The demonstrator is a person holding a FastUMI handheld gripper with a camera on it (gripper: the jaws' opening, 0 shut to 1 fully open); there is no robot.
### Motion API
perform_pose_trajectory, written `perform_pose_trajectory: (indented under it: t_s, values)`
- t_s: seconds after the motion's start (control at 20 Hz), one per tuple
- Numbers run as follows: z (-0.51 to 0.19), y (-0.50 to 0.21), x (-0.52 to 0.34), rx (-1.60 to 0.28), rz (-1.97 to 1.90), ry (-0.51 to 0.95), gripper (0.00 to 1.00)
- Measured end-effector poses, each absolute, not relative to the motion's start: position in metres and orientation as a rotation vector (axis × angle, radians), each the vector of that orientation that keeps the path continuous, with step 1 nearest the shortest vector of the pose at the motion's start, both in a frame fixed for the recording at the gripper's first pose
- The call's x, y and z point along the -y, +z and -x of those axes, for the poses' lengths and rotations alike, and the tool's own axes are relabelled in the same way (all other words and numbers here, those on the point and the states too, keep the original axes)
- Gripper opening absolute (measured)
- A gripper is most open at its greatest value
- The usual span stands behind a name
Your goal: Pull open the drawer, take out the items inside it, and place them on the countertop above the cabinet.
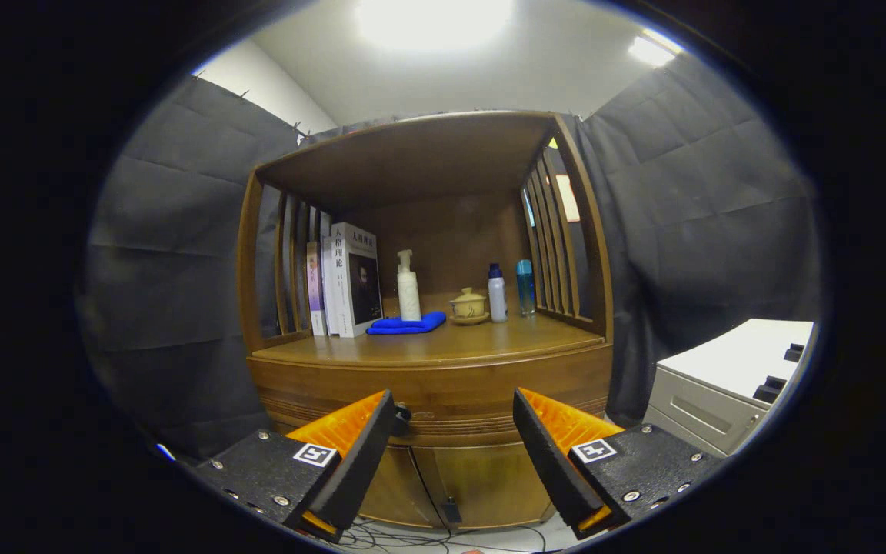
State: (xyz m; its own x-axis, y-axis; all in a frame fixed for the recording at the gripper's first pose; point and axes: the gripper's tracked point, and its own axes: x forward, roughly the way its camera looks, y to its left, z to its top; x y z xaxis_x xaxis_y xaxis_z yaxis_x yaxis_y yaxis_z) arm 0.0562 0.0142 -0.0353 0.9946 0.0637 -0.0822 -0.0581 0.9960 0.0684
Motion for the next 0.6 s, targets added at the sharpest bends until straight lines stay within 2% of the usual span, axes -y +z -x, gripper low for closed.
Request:
perform_pose_trajectory:
  t_s: [0.35, 0.6]
  values:
    - [-0.1, -0.063, -0.028, -0.164, -0.078, 0.112, 0.95]
    - [-0.1, -0.051, -0.031, -0.201, -0.048, 0.152, 0.95]
